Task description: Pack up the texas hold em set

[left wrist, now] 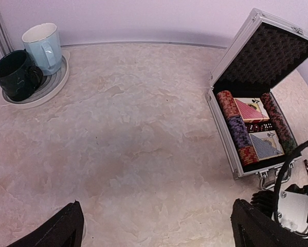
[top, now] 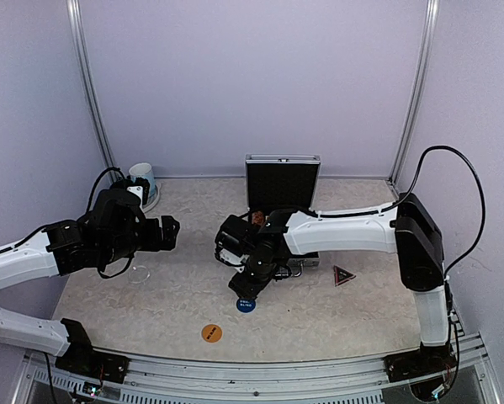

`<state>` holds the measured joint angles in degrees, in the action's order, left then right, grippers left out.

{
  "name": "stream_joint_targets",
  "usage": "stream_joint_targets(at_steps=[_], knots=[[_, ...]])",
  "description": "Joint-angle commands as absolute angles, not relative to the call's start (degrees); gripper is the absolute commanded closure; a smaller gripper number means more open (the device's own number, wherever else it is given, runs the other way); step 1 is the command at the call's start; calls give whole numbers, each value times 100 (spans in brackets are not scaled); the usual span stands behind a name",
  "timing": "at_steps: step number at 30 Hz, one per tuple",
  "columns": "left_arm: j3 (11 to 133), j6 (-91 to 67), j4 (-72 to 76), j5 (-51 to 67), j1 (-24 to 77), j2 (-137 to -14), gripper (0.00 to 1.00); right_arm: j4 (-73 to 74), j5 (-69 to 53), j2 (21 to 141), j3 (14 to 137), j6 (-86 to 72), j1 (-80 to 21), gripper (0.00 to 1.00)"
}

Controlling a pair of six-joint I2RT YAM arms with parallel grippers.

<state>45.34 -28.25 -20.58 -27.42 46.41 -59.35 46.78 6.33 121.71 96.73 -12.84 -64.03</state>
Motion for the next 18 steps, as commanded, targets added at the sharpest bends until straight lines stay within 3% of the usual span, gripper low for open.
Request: stream_joint_targets(at_steps=[1, 18], knots=[[4482, -2812, -1939, -2733, 4614, -5889, 1, 5050, 329, 12456, 9851, -1162, -6548, 29], [4470, -2813, -1927, -2725, 4605, -5923, 1, 5833, 51, 13210, 10635, -922, -6597, 26]])
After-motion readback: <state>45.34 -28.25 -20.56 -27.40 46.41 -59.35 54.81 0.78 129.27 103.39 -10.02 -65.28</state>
